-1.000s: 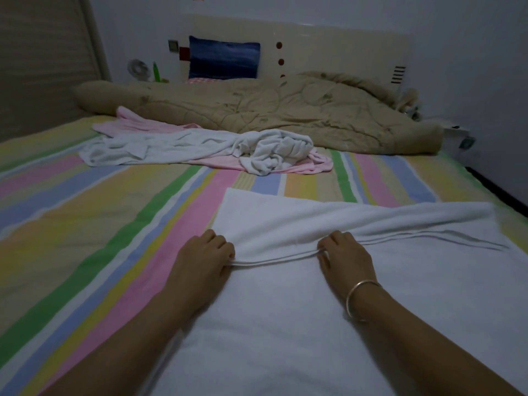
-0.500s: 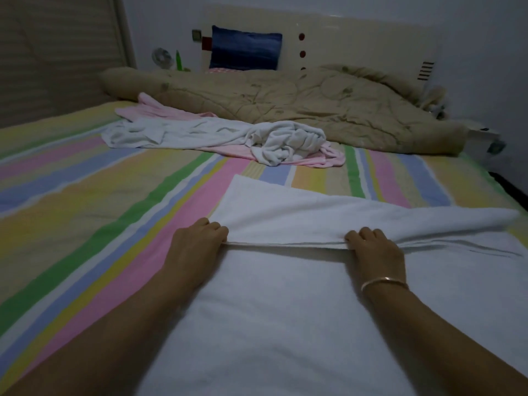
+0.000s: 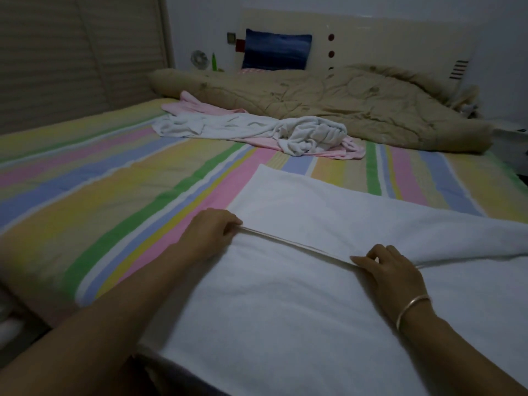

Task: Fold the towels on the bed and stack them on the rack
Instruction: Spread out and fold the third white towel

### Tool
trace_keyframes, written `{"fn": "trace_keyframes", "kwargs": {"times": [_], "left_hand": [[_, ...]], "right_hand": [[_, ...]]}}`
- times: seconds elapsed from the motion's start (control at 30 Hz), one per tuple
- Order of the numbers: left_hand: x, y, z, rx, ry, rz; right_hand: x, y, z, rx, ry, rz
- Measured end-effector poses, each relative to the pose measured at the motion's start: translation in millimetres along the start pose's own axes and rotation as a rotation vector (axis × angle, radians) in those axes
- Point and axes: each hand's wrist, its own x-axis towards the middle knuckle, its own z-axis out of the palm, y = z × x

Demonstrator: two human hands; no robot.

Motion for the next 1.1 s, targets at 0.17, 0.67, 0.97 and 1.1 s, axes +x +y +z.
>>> {"fn": "trace_keyframes", "kwargs": {"times": [0.17,0.67,0.97,1.1], "left_hand": [[-10,-13,-20,0.080,-0.021,0.172],[-60,-5,-4,0.010,0.067,-0.558],[-67,-10,-22,0.012,-0.209,-0.627],[-93,-19,-51,-0.234,-0.504,-0.612]], "right_hand": [[-2,-13,-9,0.035,0.023,0.004],[-16,-19,4,-0.057,-0.063,0.067],[-17,-22,4,-0.049,-0.071,0.080],[-17,-21,6,-0.038,-0.071,0.084]]}}
